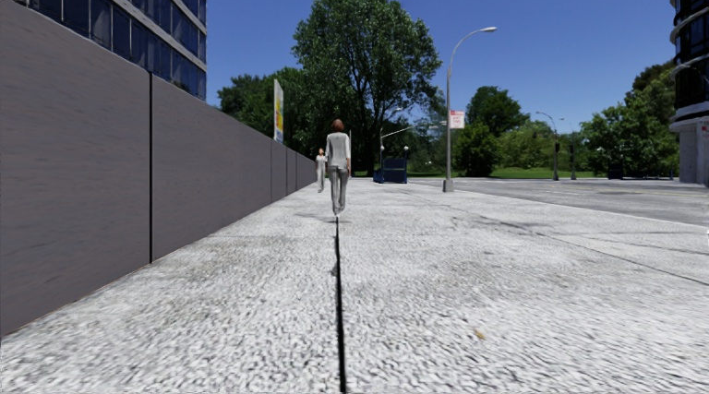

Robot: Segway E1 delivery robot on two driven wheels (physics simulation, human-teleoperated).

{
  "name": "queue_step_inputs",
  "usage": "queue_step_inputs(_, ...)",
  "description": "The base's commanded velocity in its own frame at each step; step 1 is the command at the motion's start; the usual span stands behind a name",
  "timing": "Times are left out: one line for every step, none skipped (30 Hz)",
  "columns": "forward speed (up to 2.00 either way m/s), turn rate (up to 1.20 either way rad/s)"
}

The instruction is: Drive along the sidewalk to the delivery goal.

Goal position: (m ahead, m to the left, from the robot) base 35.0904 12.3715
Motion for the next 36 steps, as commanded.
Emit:
queue_step_inputs(1.99,-0.37)
queue_step_inputs(1.99,-0.37)
queue_step_inputs(1.99,-0.37)
queue_step_inputs(1.99,-0.37)
queue_step_inputs(1.99,-0.37)
queue_step_inputs(1.99,-0.37)
queue_step_inputs(1.99,-0.37)
queue_step_inputs(1.99,-0.37)
queue_step_inputs(1.99,-0.37)
queue_step_inputs(1.99,-0.37)
queue_step_inputs(1.99,-0.37)
queue_step_inputs(1.99,-0.37)
queue_step_inputs(1.99,-0.37)
queue_step_inputs(1.99,-0.37)
queue_step_inputs(1.99,-0.37)
queue_step_inputs(1.99,-0.37)
queue_step_inputs(1.99,-0.37)
queue_step_inputs(1.99,-0.37)
queue_step_inputs(1.99,-0.37)
queue_step_inputs(1.99,-0.37)
queue_step_inputs(1.99,-0.37)
queue_step_inputs(1.99,-0.19)
queue_step_inputs(1.99,-0.04)
queue_step_inputs(1.99,0.0)
queue_step_inputs(1.99,0.0)
queue_step_inputs(1.99,0.0)
queue_step_inputs(1.99,0.0)
queue_step_inputs(1.99,0.0)
queue_step_inputs(1.99,0.0)
queue_step_inputs(1.99,0.0)
queue_step_inputs(1.99,0.0)
queue_step_inputs(1.99,0.0)
queue_step_inputs(1.99,0.0)
queue_step_inputs(1.99,0.0)
queue_step_inputs(1.99,0.0)
queue_step_inputs(1.99,0.0)
